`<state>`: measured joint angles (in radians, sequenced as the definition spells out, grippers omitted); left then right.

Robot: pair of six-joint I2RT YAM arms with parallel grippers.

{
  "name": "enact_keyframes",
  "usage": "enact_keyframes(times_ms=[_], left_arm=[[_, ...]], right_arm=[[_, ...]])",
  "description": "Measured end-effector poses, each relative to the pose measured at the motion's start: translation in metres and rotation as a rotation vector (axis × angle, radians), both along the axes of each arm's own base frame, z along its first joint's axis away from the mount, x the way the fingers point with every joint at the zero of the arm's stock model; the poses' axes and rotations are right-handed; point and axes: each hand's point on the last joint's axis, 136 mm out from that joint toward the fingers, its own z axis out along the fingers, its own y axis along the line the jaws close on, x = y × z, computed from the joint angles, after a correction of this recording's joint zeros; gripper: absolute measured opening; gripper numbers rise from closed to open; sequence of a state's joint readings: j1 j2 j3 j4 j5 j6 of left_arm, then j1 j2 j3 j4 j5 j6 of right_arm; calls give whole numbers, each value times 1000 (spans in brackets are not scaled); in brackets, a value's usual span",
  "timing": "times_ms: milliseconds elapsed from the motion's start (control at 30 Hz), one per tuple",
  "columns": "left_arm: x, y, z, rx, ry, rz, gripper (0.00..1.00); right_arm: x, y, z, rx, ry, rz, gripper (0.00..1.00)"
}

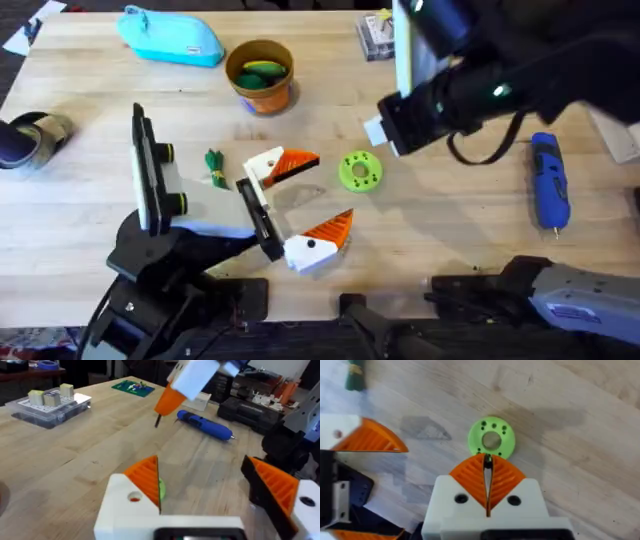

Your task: Pick up the gripper from the table and insert it into the empty holder that is missing its gripper. Then pick up a screw, insert it into the mounting hole, and use the screwdriver to tighten it. Finally, clean up the table by picking up the vegetable and placing it into the bucket.

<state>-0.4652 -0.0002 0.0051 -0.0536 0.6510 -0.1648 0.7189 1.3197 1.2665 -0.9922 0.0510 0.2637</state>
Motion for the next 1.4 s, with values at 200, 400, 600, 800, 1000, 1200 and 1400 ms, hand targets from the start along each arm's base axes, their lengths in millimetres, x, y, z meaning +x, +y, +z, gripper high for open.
enact_keyframes(times_ms=[200,400,600,800,1000,1200,1400], left_arm=[[0,0,0,0,0,0,993],[-1,-1,0,1,-2,-7,993],[-6,-3,0,15,-31,-42,993],[-9,-4,0,21,-45,-57,993],[-9,-4,0,20,-45,-62,993],[-10,-4,0,20,-45,-63,993],[-10,-4,0,20,-45,-63,993]], right_arm=[[3,22,64,85,-67,62,7],[-3,61,83,48,-29,185,7],[-6,111,67,-9,26,321,7],[-26,136,44,-55,71,444,7],[-35,139,44,-57,84,483,7],[-43,141,45,-35,109,521,6],[-44,142,45,-31,113,528,6]])
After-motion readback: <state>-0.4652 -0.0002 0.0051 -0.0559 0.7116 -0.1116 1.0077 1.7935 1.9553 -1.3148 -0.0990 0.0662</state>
